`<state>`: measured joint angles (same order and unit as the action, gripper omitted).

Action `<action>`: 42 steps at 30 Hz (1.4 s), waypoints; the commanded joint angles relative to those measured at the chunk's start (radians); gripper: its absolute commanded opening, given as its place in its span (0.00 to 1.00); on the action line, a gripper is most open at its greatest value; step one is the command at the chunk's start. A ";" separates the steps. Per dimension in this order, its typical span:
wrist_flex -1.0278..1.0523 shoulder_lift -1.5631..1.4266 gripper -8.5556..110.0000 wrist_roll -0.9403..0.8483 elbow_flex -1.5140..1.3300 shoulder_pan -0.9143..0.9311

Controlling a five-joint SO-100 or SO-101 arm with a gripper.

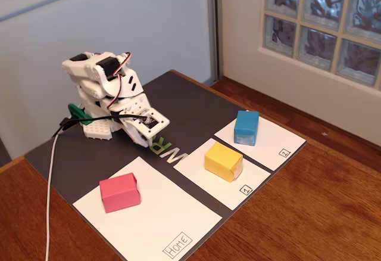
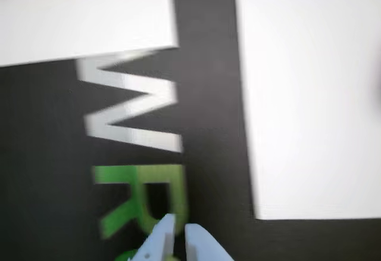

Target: Move box blue to home

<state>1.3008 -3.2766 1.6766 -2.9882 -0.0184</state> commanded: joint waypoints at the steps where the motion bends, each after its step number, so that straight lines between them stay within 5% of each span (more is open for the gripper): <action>1: -0.106 0.175 0.08 0.058 0.135 -0.080; 10: -0.147 0.942 0.08 0.075 0.784 -0.183; 22: -0.115 1.404 0.08 0.109 1.364 -0.232; 31: -0.127 1.439 0.08 0.476 1.384 -0.430; 42: -0.158 1.465 0.08 1.131 1.382 -0.598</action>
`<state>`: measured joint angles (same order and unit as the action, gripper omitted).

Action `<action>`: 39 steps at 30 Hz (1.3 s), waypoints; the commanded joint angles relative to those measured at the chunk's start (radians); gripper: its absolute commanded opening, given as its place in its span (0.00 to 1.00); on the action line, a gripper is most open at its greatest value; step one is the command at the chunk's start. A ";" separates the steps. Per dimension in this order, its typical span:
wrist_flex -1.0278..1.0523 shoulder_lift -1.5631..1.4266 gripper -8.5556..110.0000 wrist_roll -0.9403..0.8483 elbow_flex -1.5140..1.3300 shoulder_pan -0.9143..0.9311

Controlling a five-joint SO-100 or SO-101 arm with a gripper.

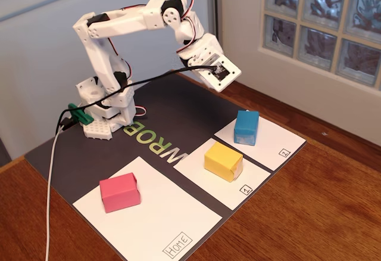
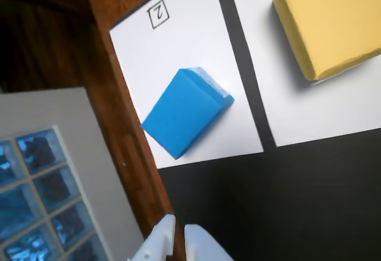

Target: Move box blue to home

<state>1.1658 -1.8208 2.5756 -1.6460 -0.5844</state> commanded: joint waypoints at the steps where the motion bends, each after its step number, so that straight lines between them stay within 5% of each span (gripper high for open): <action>1: -0.031 0.025 0.08 0.284 0.040 -0.037; 9: -0.072 0.170 0.10 0.545 0.135 -0.035; 28: -0.089 0.446 0.10 0.698 0.426 -0.097; 39: -0.012 0.500 0.28 0.606 0.413 -0.084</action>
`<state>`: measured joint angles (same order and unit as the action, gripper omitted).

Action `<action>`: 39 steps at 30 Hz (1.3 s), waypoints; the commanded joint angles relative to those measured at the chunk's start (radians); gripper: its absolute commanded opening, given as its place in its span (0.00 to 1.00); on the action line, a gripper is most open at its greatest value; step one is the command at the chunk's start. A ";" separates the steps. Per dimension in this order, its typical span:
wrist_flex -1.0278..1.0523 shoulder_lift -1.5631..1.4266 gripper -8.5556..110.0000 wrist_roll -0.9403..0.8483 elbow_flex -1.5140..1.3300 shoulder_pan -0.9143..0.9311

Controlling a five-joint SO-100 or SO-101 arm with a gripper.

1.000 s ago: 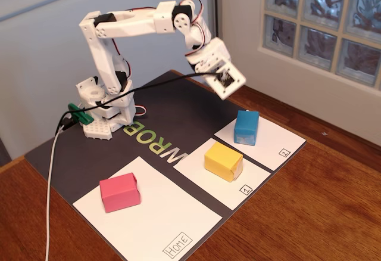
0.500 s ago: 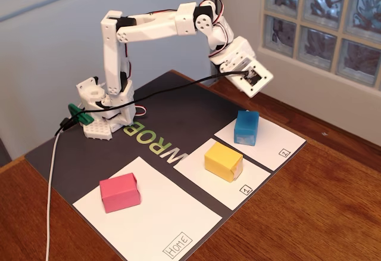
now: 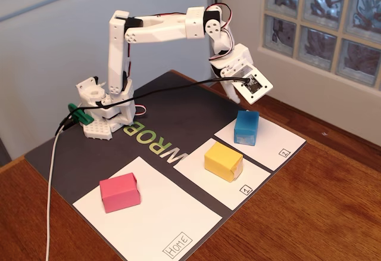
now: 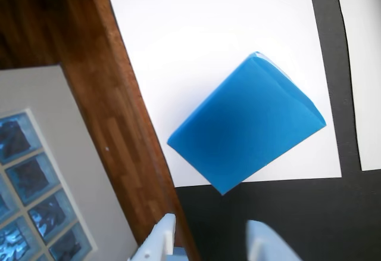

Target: Move box blue to home

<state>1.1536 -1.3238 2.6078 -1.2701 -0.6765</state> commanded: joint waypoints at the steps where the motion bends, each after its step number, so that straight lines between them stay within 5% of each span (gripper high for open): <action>1: 0.000 0.009 0.30 0.572 0.037 0.012; 15: -0.132 0.094 0.38 0.815 0.020 0.075; 39: -0.272 0.172 0.38 0.854 -0.067 0.038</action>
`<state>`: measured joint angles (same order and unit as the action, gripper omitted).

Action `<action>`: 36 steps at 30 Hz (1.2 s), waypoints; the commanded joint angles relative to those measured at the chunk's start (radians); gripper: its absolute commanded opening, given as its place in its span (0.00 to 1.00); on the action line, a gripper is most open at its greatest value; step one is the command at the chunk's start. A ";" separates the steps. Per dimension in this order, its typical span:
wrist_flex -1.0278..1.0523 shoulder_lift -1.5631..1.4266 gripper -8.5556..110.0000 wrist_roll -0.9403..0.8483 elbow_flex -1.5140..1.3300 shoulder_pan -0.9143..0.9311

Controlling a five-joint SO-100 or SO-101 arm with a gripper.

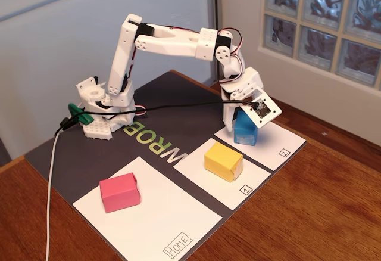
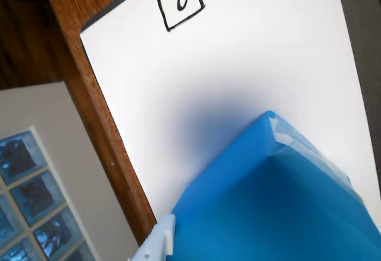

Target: Move box blue to home

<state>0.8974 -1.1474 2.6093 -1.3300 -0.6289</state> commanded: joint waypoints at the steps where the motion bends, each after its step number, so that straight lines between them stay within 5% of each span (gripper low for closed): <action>1: -0.018 0.000 0.38 0.851 -0.017 -0.009; 29: -0.051 0.060 0.33 0.831 -0.034 0.014; 36: -0.002 0.041 0.07 0.775 -0.037 0.015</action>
<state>0.8744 -1.0753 2.6062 -1.3729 -0.6167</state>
